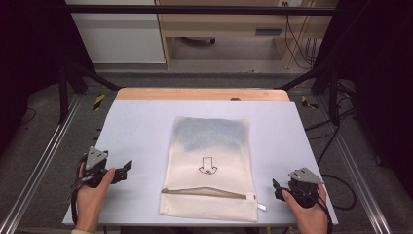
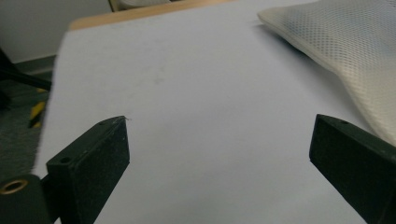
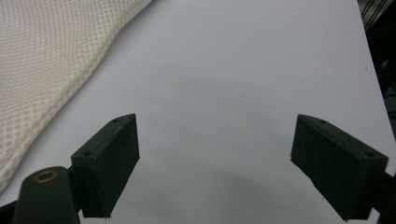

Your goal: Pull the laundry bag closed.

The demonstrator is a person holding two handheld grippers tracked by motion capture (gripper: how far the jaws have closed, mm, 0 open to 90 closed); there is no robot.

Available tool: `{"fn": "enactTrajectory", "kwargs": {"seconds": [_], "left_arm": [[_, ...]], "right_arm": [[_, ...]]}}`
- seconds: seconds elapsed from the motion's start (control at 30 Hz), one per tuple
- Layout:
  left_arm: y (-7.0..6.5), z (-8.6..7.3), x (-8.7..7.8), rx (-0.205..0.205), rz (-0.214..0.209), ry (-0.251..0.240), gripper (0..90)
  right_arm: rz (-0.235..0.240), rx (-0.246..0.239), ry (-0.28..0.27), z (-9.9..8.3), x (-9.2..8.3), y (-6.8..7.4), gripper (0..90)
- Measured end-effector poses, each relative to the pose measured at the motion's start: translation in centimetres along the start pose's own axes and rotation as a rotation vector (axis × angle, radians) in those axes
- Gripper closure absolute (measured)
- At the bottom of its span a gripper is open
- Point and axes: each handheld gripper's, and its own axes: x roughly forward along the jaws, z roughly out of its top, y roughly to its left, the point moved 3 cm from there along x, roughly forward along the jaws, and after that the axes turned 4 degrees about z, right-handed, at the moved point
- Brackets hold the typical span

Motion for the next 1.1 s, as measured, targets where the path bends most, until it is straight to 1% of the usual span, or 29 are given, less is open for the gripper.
{"fn": "enactTrajectory", "kwargs": {"seconds": [0.03, 0.07, 0.1, 0.13, 0.17, 0.2, 0.3, 0.37, 0.4, 0.43, 0.47, 0.5, 0.57, 0.6, 0.63, 0.67, 0.7, 0.73, 0.77, 0.8, 0.83, 0.87, 0.9, 0.93, 0.97, 1.0, 1.03, 1.07, 1.1], "left_arm": [[0.0, -0.2, -0.5, -0.042, 0.013, -0.013, 4.9], [-0.3, -0.4, -1.1, -0.123, 0.029, -0.027, 4.9], [-0.3, -0.4, -1.1, -0.123, 0.029, -0.027, 4.9], [-0.8, -0.5, -1.4, -0.181, 0.034, -0.030, 4.9], [-1.3, -0.5, -1.6, -0.224, 0.034, -0.026, 4.9], [-1.5, -0.4, -1.8, -0.221, 0.034, -0.019, 4.9], [-2.1, 0.2, -2.0, -0.141, 0.016, -0.014, 4.8], [-2.4, 0.5, -1.8, -0.101, 0.009, -0.004, 4.8], [-2.6, 0.7, -1.7, -0.090, -0.005, -0.002, 4.8], [-2.7, 0.8, -1.7, -0.068, -0.014, -0.001, 4.8], [-2.9, 1.0, -1.6, -0.038, -0.029, 0.006, 5.0], [-2.9, 1.0, -1.6, -0.038, -0.029, 0.006, 5.0], [-3.0, 1.0, -1.7, 0.007, -0.047, 0.011, 5.1], [-2.9, 1.0, -1.7, 0.027, -0.056, 0.013, 5.0], [-2.9, 1.0, -1.7, 0.040, -0.061, 0.014, 5.0], [-2.9, 0.9, -1.9, 0.051, -0.063, 0.026, 4.9], [-2.9, 0.9, -1.9, 0.051, -0.063, 0.026, 4.8], [-2.9, 0.9, -1.9, 0.043, -0.055, 0.027, 4.8], [-3.0, 0.8, -1.7, 0.017, -0.043, 0.030, 4.8], [-3.1, 0.7, -1.4, -0.007, -0.042, 0.038, 4.9], [-3.1, 0.7, -1.3, -0.011, -0.038, 0.041, 4.9], [-3.0, 0.7, -1.1, -0.006, -0.035, 0.045, 5.1], [-3.0, 0.7, -0.9, -0.008, -0.029, 0.048, 5.1], [-2.9, 0.7, -0.7, 0.000, -0.027, 0.057, 5.1], [-2.6, 0.7, -0.5, 0.028, -0.028, 0.058, 5.1], [-2.5, 0.7, -0.3, 0.048, -0.034, 0.061, 5.1], [-2.3, 0.6, -0.2, 0.068, -0.041, 0.065, 5.1], [-2.2, 0.6, -0.1, 0.089, -0.048, 0.071, 5.1], [-2.0, 0.6, 0.0, 0.111, -0.052, 0.074, 5.2]], "right_arm": [[0.001, 0.010, 0.008, -0.1, 0.1, 0.0, 15.1], [0.002, 0.022, 0.026, -0.2, 0.2, 0.0, 14.1], [0.002, 0.022, 0.026, -0.2, 0.2, 0.0, 14.1], [-0.001, 0.027, 0.038, -0.2, 0.3, 0.0, 14.1], [-0.004, 0.027, 0.044, -0.2, 0.3, 0.1, 14.1], [-0.006, 0.026, 0.044, -0.2, 0.3, 0.1, 14.0], [0.002, 0.027, 0.050, -0.4, 0.3, 0.1, 11.6], [0.006, 0.023, 0.053, -0.4, 0.4, 0.1, 11.8], [0.008, 0.023, 0.051, -0.4, 0.4, 0.2, 12.0], [0.011, 0.019, 0.048, -0.3, 0.4, 0.2, 12.0], [0.009, 0.011, 0.038, -0.2, 0.3, 0.3, 11.2], [0.009, 0.011, 0.038, -0.2, 0.3, 0.3, 11.2], [0.009, 0.002, 0.033, -0.1, 0.3, 0.4, 10.9], [0.014, -0.013, 0.027, 0.1, 0.2, 0.6, 9.8], [0.014, -0.013, 0.027, 0.1, 0.2, 0.6, 9.8], [0.017, -0.020, 0.030, 0.1, 0.2, 0.8, 9.5], [0.017, -0.020, 0.030, 0.1, 0.2, 0.8, 9.5], [0.022, -0.028, 0.027, 0.2, 0.1, 0.9, 10.4], [0.026, -0.026, 0.030, 0.3, 0.0, 1.1, 12.1], [0.034, -0.038, 0.029, 0.4, 0.0, 1.2, 12.4], [0.047, -0.039, 0.034, 0.5, 0.0, 1.3, 12.3], [0.077, -0.030, 0.034, 0.8, -0.1, 1.7, 11.7], [0.077, -0.030, 0.034, 0.8, -0.1, 1.7, 11.7], [0.090, -0.037, 0.042, 1.0, -0.2, 2.0, 11.8], [0.105, -0.048, 0.052, 1.3, -0.2, 2.4, 12.4], [0.125, -0.073, 0.049, 1.7, -0.3, 3.0, 13.4], [0.159, -0.103, 0.050, 2.3, -0.3, 3.9, 14.1], [0.159, -0.103, 0.050, 2.3, -0.3, 3.9, 14.1], [0.182, -0.122, 0.061, 2.7, -0.3, 4.5, 15.3]]}}
